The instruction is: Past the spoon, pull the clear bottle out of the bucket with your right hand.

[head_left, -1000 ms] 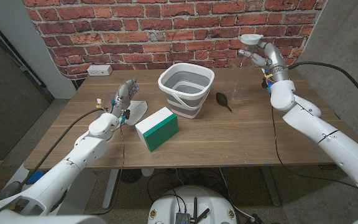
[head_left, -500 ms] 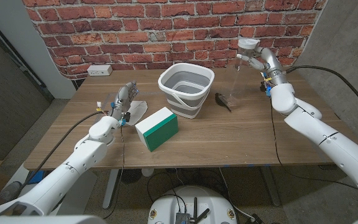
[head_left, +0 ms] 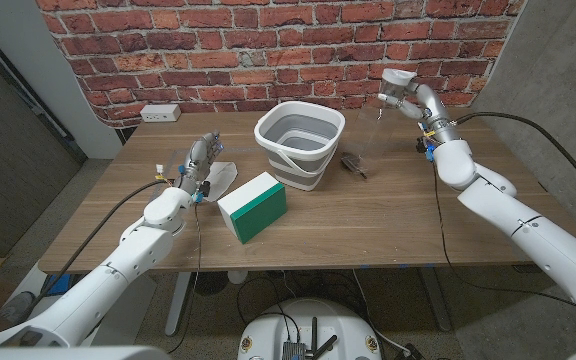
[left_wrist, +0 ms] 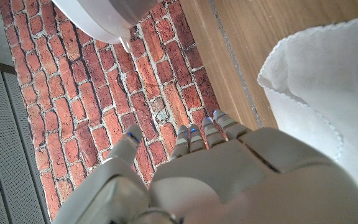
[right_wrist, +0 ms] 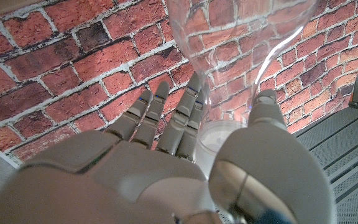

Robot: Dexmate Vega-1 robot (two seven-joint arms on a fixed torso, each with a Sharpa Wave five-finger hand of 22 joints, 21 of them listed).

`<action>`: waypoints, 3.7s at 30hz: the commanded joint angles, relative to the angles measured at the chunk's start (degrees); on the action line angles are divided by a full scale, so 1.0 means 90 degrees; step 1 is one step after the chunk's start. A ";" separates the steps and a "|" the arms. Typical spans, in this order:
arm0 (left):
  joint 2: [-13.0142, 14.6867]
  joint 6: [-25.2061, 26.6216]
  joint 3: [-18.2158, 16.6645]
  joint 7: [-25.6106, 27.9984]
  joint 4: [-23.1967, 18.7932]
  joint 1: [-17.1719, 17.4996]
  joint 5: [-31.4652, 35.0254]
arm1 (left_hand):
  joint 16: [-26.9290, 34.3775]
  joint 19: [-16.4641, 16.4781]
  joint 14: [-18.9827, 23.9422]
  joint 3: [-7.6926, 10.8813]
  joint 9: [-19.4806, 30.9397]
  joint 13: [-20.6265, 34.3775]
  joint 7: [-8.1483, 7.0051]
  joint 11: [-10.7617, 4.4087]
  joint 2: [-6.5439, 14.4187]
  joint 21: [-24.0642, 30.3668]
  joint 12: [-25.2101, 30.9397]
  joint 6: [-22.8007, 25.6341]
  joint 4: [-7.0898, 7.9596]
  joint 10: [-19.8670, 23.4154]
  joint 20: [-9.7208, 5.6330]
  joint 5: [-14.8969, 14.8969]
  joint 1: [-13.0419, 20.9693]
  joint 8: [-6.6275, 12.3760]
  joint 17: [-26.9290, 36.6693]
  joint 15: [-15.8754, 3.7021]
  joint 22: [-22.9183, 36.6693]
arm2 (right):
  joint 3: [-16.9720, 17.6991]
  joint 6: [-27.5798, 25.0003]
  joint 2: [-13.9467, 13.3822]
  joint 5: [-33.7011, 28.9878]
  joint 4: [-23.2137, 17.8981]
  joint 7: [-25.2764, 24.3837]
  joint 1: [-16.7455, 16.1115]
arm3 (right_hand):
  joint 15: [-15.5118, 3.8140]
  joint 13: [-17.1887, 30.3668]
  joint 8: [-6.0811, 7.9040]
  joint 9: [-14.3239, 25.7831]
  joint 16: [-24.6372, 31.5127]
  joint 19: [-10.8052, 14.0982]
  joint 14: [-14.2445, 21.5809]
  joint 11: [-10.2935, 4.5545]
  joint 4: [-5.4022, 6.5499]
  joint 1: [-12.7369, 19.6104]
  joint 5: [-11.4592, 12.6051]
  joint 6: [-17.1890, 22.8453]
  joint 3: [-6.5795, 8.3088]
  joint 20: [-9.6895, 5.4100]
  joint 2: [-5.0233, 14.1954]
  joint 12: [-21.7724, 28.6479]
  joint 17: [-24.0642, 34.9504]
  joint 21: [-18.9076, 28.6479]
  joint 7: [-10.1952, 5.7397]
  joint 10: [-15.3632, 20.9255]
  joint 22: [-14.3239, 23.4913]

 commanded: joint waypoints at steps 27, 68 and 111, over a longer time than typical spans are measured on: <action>-0.0106 0.0130 0.0132 -0.0108 0.0218 -0.0296 0.0006 | -0.0012 0.0089 0.0071 0.0033 0.0009 0.0032 0.0000 -0.0020 0.0372 0.0008 0.0029 0.0055 -0.0025 0.0063 -0.0208 -0.0018 -0.0030 0.0016 0.0018 0.0017 0.0014 | 0.0123 0.0230 -0.0242 -0.0034 -0.0054 0.0276 -0.0022 | -0.0933 0.0072 -0.0084 -0.0016 -0.0094 -0.0035 -0.0215 -0.0077 -0.0006 0.0358 0.0046 -0.0338 -0.0051 0.0012 0.0304 -0.0111 0.0041 -0.0023 -0.0025 -0.0502 0.0019; -0.0110 0.0241 0.0134 -0.0016 0.0150 -0.0210 -0.0048 | -0.0012 0.0097 0.0076 0.0046 0.0012 0.0032 -0.0018 -0.0013 0.0385 0.0007 0.0024 0.0070 -0.0009 0.0067 -0.0197 -0.0017 -0.0049 0.0014 0.0021 0.0018 0.0014 | 0.0180 0.0204 -0.0724 0.0406 -0.0089 0.1276 -0.0043 | -0.0652 0.0197 -0.0445 -0.0056 -0.0385 -0.0283 -0.0763 0.0111 0.0003 0.0360 0.0068 -0.1411 -0.0161 0.0266 0.0319 -0.0288 0.0084 -0.0044 0.0100 -0.1762 0.0024; -0.0128 0.0476 0.0229 -0.0085 0.0329 -0.0468 -0.0067 | -0.0018 0.0101 0.0071 0.0064 0.0017 0.0033 -0.0029 -0.0014 0.0396 0.0004 0.0021 0.0094 0.0012 0.0070 -0.0192 -0.0015 -0.0057 0.0016 0.0018 0.0023 0.0014 | 0.0920 -0.0275 -0.1160 0.0504 -0.0944 0.0922 -0.0597 | -0.0738 0.0226 -0.0327 -0.0071 -0.0356 -0.0145 -0.0618 0.0067 0.0025 0.0352 0.0056 -0.1191 -0.0204 0.0257 0.0381 -0.0074 0.0116 0.0005 0.0057 -0.1505 0.0023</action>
